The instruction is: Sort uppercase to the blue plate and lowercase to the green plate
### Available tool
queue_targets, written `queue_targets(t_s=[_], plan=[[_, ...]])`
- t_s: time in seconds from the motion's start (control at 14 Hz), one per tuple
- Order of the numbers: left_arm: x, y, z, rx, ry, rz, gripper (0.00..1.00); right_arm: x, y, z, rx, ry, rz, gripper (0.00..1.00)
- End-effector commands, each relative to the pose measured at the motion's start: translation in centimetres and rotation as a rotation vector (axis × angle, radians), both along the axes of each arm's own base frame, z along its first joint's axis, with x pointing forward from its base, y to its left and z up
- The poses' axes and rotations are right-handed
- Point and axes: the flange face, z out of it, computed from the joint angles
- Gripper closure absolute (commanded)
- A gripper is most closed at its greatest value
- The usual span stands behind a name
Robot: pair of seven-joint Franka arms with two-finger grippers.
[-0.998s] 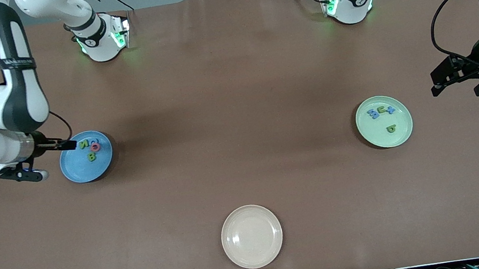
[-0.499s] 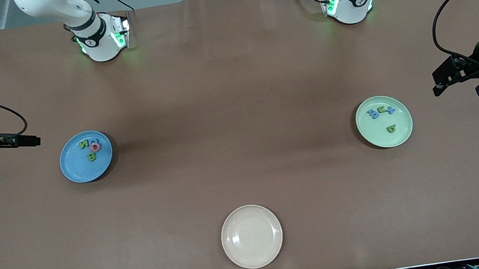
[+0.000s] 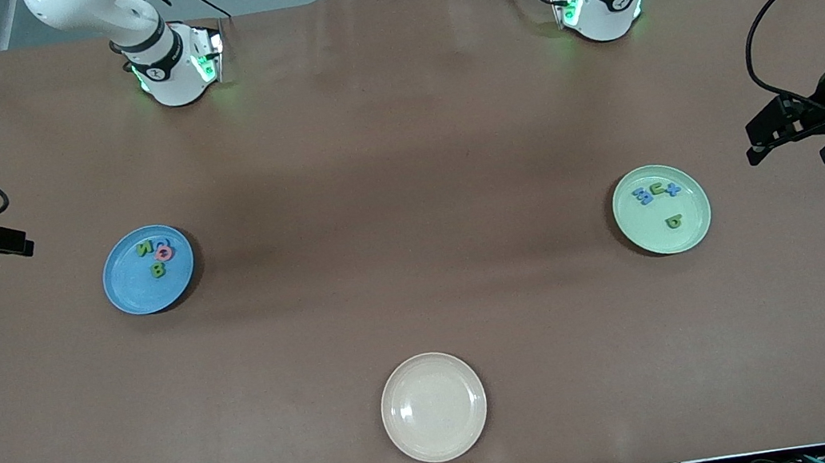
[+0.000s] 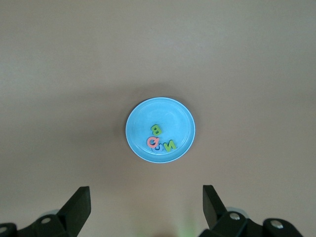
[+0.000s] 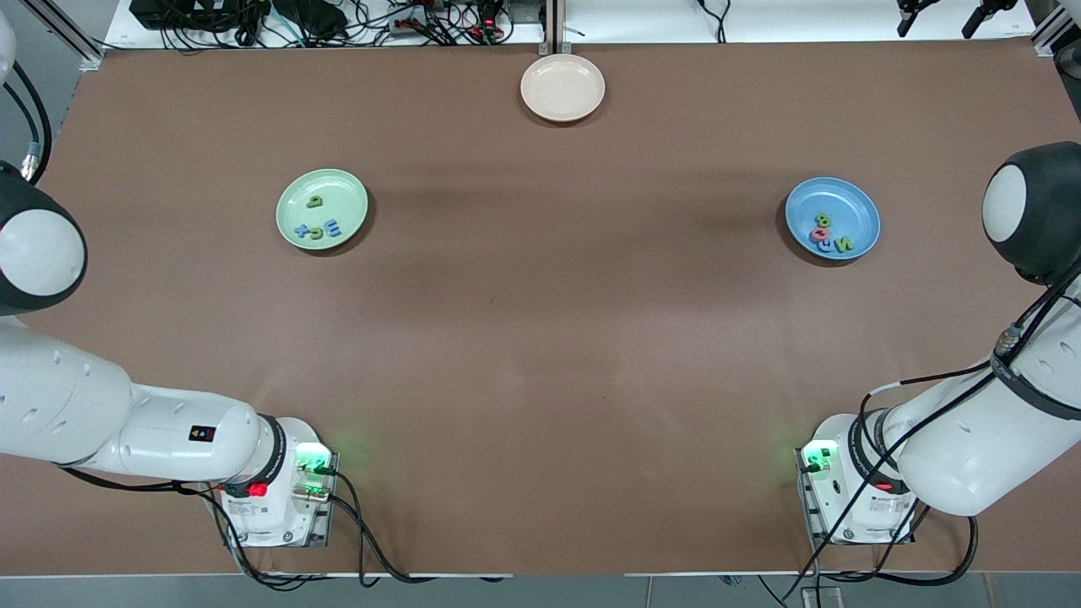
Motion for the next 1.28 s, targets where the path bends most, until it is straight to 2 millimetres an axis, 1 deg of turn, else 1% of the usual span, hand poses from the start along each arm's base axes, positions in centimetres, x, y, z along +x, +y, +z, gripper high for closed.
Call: queue_targets(t_s=[0.0,0.07,0.21,0.5,0.57,0.71,0.86,0.93,1.07,1.14,1.21], plan=[[-0.1,0.2,0.5,0.009,0.004,0.009,0.0,0.0,0.2,-0.3,0.025,0.016,-0.008,0.0],[-0.1,0.3,0.4,0.009,0.005,0.011,0.0,0.0,0.6,-0.3,0.071,0.018,-0.011,0.0],[-0.1,0.3,0.4,0.009,0.005,0.011,0.0,-0.4,1.6,-0.4,0.075,0.049,0.003,0.0],[-0.1,0.1,0.5,0.009,0.002,0.009,0.0,-0.2,1.9,-0.4,0.05,0.04,0.023,0.0],[-0.1,0.1,0.4,0.009,0.005,0.011,0.0,-0.2,2.3,-0.5,0.035,0.049,0.028,0.0],[-0.1,0.1,0.5,0.009,0.004,0.009,0.0,0.1,3.0,-1.3,0.021,0.066,0.054,0.0],[-0.1,0.1,0.5,0.009,0.004,0.011,0.0,0.5,3.0,-2.0,-0.01,0.077,0.1,0.0],[-0.2,0.1,0.4,0.009,0.005,0.009,0.0,0.0,2.7,-0.7,0.001,0.053,0.119,0.0],[-0.1,0.1,0.5,0.009,0.004,0.011,0.0,-0.6,1.8,0.3,0.012,0.034,0.117,0.0],[-0.1,0.1,0.5,0.009,0.004,0.009,0.0,-1.1,1.1,1.0,0.017,0.022,0.107,0.0],[-0.2,0.1,0.4,0.009,0.005,0.009,0.0,-1.5,-0.2,1.4,0.025,0.02,0.087,0.0]])
